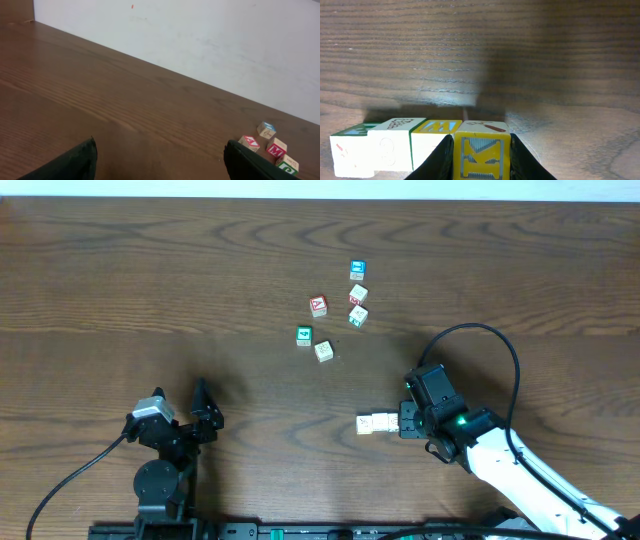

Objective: Lift 5 blocks
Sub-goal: 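Carry the 'K' block down and lower it beside the oval block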

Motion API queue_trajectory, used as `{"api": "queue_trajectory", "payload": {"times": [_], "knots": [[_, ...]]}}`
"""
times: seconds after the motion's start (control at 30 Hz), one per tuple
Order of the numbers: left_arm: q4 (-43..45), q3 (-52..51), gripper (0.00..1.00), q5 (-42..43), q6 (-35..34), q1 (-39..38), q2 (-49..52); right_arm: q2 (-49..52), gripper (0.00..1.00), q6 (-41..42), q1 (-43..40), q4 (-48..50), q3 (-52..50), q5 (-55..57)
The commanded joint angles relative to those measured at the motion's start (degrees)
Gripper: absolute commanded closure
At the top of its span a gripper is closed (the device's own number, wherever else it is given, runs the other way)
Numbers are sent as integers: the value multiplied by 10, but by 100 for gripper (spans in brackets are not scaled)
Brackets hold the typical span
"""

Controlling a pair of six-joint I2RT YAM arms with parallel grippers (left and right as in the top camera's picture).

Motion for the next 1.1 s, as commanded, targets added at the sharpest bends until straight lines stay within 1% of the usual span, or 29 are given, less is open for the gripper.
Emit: {"api": "queue_trajectory", "payload": {"times": [0.0,0.27,0.43,0.77,1.07], "knots": [[-26,-9,19,-9,3,2,0,8,98,12,6,-1,-6,-2],[-26,-9,18,-9,3,2,0,16,97,17,6,-7,-6,-2],[-26,-9,19,-9,3,2,0,16,92,17,6,-9,-6,-2],[-26,-9,19,-9,3,2,0,16,81,27,6,-14,-6,-2],[-26,-9,19,-9,3,2,0,16,66,27,6,-11,-6,0]]}}
